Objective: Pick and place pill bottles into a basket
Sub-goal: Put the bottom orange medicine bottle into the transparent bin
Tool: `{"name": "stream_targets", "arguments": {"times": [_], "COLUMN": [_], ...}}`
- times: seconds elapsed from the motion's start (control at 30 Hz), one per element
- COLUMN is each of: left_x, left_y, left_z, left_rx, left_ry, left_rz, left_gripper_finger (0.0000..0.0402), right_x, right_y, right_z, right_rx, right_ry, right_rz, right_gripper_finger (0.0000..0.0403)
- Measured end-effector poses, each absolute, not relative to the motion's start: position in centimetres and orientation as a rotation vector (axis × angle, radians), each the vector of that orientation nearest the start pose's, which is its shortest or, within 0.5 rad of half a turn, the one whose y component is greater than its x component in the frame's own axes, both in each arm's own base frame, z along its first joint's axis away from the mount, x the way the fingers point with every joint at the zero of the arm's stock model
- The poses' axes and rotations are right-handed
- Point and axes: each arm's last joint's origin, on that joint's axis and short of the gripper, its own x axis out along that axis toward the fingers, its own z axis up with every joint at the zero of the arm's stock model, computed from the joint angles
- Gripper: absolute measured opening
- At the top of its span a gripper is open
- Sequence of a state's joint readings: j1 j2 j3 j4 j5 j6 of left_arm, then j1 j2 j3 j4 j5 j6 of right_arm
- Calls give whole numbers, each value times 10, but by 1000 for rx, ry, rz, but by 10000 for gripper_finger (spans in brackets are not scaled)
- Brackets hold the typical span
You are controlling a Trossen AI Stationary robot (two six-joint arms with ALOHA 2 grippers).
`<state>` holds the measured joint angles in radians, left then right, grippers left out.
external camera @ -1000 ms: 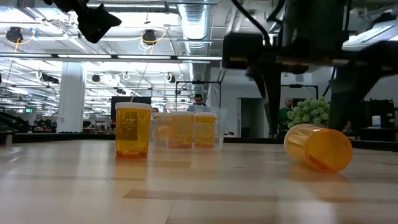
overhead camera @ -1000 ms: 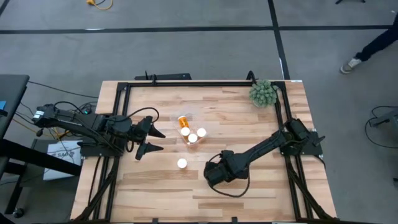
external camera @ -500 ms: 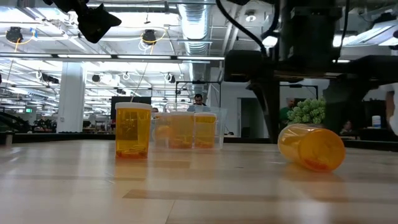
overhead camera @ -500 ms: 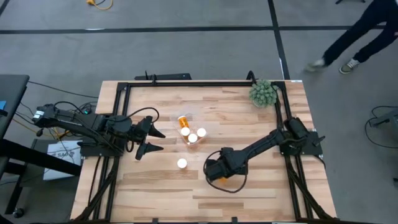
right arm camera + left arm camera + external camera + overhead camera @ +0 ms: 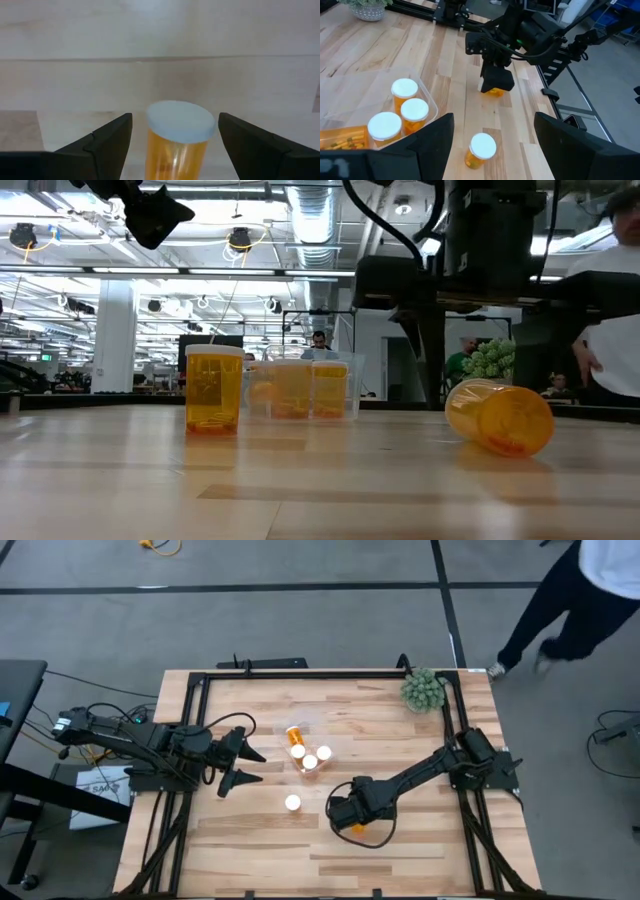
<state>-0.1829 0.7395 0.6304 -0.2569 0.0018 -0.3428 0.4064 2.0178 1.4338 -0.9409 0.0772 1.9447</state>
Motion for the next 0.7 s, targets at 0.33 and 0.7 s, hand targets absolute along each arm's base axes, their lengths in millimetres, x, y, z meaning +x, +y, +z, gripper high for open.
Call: {"name": "stream_targets", "arguments": {"times": [0.33,0.7], "left_x": [163,163], "left_y": [-30,-30], "left_z": [280,280], "left_rx": [-309,-316], "left_ry": [392,393], "left_rz": [-119,-118], "left_gripper_finger": [265,265], "right_x": [350,351], "right_y": [158,162], "right_z": [137,133], "right_rx": [1160,1145], "right_ry": [1194,1206], "right_rz": [-1152,-1160], "right_gripper_finger": [289,289]}}
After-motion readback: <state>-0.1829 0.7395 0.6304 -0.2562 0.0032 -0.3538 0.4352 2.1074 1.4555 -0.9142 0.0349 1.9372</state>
